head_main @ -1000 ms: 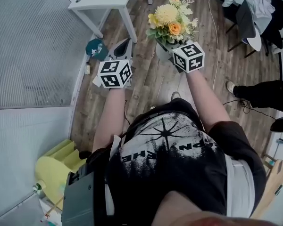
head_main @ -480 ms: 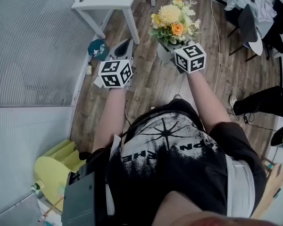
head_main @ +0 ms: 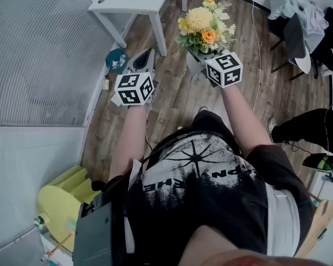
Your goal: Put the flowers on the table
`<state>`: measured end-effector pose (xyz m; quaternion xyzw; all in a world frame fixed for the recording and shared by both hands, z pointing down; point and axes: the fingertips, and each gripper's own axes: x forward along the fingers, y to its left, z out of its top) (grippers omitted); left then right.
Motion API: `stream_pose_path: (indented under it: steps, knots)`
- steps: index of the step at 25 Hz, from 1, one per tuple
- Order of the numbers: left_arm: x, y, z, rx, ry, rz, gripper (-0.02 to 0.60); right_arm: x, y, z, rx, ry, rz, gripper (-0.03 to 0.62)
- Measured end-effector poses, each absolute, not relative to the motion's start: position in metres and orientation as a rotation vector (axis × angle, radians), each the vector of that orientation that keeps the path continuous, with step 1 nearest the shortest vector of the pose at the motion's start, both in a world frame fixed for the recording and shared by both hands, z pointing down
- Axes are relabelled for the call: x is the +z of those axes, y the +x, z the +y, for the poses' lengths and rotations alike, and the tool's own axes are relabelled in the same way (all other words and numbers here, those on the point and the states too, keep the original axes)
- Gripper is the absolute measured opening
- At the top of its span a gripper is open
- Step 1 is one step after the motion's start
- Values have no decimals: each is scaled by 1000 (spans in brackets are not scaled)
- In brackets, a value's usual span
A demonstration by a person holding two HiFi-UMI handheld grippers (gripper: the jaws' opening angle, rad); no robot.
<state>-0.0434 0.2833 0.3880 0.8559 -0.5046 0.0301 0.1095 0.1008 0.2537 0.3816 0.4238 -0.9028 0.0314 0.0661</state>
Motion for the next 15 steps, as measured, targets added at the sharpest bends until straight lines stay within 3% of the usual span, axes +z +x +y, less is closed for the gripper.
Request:
stream_pose_path:
  steps: [15]
  knots:
    - [391,-52,155,101,2430,-1564,12,379,91,116,85,1145,-2790,244]
